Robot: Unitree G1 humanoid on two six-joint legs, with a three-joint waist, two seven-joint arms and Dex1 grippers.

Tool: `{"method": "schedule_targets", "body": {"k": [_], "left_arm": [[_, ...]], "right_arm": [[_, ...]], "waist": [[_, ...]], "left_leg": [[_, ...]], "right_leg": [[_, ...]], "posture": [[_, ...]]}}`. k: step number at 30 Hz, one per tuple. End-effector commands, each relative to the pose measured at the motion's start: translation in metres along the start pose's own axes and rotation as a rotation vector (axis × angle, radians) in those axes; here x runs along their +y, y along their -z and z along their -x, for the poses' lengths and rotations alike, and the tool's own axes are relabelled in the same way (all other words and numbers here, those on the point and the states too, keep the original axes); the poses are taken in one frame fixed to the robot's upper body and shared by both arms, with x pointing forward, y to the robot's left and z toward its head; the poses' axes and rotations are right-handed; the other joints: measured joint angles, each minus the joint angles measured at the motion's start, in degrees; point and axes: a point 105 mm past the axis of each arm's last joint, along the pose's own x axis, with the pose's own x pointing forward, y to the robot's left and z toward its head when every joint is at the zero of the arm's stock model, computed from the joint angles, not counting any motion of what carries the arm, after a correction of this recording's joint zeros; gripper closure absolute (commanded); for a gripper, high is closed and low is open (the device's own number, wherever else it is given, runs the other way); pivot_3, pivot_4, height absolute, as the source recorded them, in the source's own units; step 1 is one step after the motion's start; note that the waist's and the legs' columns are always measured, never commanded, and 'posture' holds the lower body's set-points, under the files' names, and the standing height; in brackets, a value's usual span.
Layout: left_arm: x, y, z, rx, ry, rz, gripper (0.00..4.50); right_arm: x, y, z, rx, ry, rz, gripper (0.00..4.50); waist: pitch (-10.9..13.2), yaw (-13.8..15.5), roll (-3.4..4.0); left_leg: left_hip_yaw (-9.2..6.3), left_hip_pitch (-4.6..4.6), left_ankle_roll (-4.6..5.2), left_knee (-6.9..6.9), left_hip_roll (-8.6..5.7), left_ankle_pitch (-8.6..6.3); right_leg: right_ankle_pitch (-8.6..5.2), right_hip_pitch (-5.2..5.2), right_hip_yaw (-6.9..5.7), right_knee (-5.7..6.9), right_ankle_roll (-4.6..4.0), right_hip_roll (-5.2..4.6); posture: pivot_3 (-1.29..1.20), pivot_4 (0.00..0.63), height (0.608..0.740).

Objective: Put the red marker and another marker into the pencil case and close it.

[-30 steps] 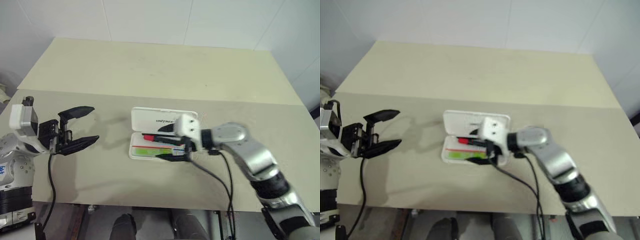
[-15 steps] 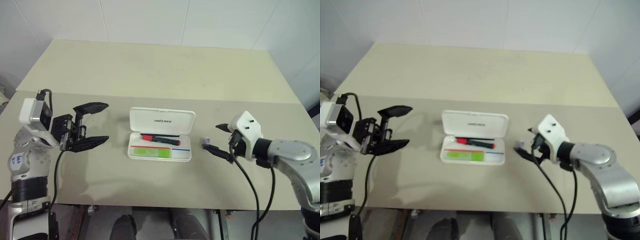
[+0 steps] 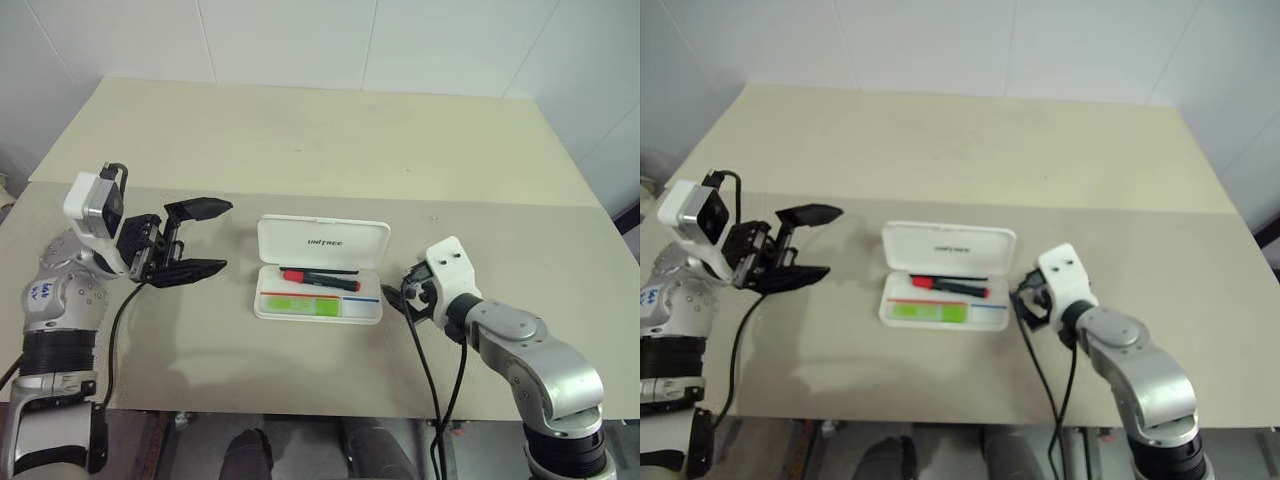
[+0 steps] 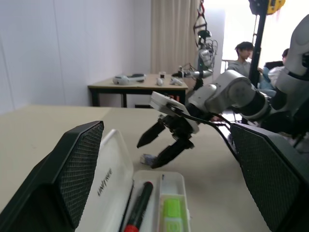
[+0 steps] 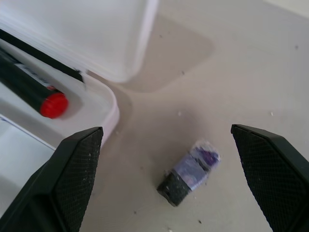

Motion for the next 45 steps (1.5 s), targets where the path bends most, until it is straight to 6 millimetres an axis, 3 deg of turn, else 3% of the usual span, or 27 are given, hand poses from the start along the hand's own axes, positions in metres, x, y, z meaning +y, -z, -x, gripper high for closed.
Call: {"method": "schedule_targets", "body": {"k": [1, 11, 23, 26, 29, 30, 36, 40, 45], "left_arm": [[-0.020, -0.004, 0.001, 0.050, 0.146, 0.002, 0.00], [-0.028, 0.000, 0.004, 0.111, 0.167, 0.031, 0.00], [-0.030, 0.002, 0.005, 0.128, 0.168, 0.019, 0.00], [-0.029, 0.002, 0.005, 0.129, 0.164, 0.010, 0.00], [-0.028, 0.002, 0.005, 0.132, 0.160, 0.006, 0.00], [-0.028, 0.002, 0.005, 0.133, 0.159, 0.004, 0.00], [-0.025, 0.002, 0.005, 0.135, 0.152, -0.008, 0.00], [-0.023, 0.002, 0.004, 0.128, 0.152, -0.016, 0.00], [-0.022, 0.002, 0.003, 0.120, 0.151, -0.019, 0.00]], "right_arm": [[-0.014, 0.002, 0.003, 0.010, 0.091, 0.005, 0.02], [-0.018, 0.018, 0.005, 0.063, 0.117, -0.076, 0.02], [-0.024, 0.055, 0.000, 0.205, 0.177, -0.137, 0.02], [-0.024, 0.058, -0.001, 0.218, 0.177, -0.141, 0.61], [-0.021, 0.057, -0.002, 0.214, 0.166, -0.134, 1.56], [-0.020, 0.057, -0.002, 0.212, 0.162, -0.132, 1.92], [-0.022, 0.052, -0.003, 0.193, 0.163, -0.107, 3.99], [-0.034, 0.039, -0.004, 0.145, 0.182, -0.057, 4.17], [-0.055, 0.006, -0.003, 0.029, 0.191, 0.047, 4.17]], "waist": [[0.0, 0.0, 0.00], [0.0, 0.0, 0.00], [-0.1, 0.0, -0.20], [-0.3, 0.0, -0.52], [-0.4, 0.2, -0.71], [-0.5, 0.2, -0.76], [-0.6, 0.6, -0.89], [-0.6, 0.9, -0.89], [-0.4, 1.1, -0.71]], "left_leg": [[0.00, 0.00, 0.00, 0.00, 0.00, 0.00], [0.00, 0.00, 0.01, 0.00, 0.00, -0.01], [-0.01, 0.03, 0.02, 0.02, 0.00, -0.01], [-0.01, 0.08, 0.02, 0.04, -0.01, -0.01], [-0.02, 0.09, 0.02, 0.07, -0.06, -0.01], [-0.02, 0.08, 0.02, 0.09, -0.09, -0.01], [-0.02, 0.09, 0.07, 0.12, -0.21, 0.01], [-0.01, 0.10, 0.12, 0.14, -0.26, 0.04], [0.01, 0.08, 0.24, 0.07, -0.44, 0.10]], "right_leg": [[-0.01, 0.00, 0.00, 0.00, -0.01, 0.00], [-0.02, 0.01, -0.01, -0.01, -0.03, 0.00], [-0.02, 0.05, -0.01, -0.02, -0.04, 0.00], [-0.02, 0.12, -0.01, -0.02, -0.03, -0.01], [-0.15, 0.17, -0.01, -0.06, -0.31, -0.07], [-0.42, 0.18, -0.01, -0.06, -0.83, -0.12], [-0.42, 0.24, -0.01, -0.06, -0.84, -0.24], [-0.40, 0.25, -0.01, -0.07, -0.84, -0.31], [-0.38, 0.22, -0.01, -0.10, -0.82, -0.49]], "posture": [[0.00, 0.150, 0.740], [0.00, 0.150, 0.740], [0.00, 0.150, 0.740], [0.00, 0.150, 0.740], [0.00, 0.150, 0.740], [0.00, 0.150, 0.740], [0.00, 0.150, 0.740], [0.00, 0.150, 0.740], [0.00, 0.150, 0.740]]}}
